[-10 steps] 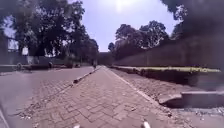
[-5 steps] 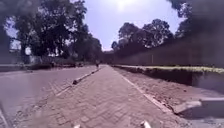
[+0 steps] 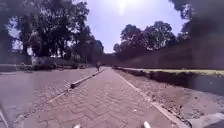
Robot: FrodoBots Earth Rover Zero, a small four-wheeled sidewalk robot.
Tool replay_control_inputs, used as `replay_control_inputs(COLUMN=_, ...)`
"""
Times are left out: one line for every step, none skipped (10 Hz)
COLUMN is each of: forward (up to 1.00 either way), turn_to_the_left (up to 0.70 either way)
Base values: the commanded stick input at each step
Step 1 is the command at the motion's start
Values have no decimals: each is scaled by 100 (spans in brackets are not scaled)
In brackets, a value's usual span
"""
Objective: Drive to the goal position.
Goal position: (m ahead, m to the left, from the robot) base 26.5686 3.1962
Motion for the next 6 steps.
replay_control_inputs(forward=70, turn_to_the_left=0)
replay_control_inputs(forward=70, turn_to_the_left=0)
replay_control_inputs(forward=70, turn_to_the_left=0)
replay_control_inputs(forward=70, turn_to_the_left=0)
replay_control_inputs(forward=70, turn_to_the_left=0)
replay_control_inputs(forward=70, turn_to_the_left=2)
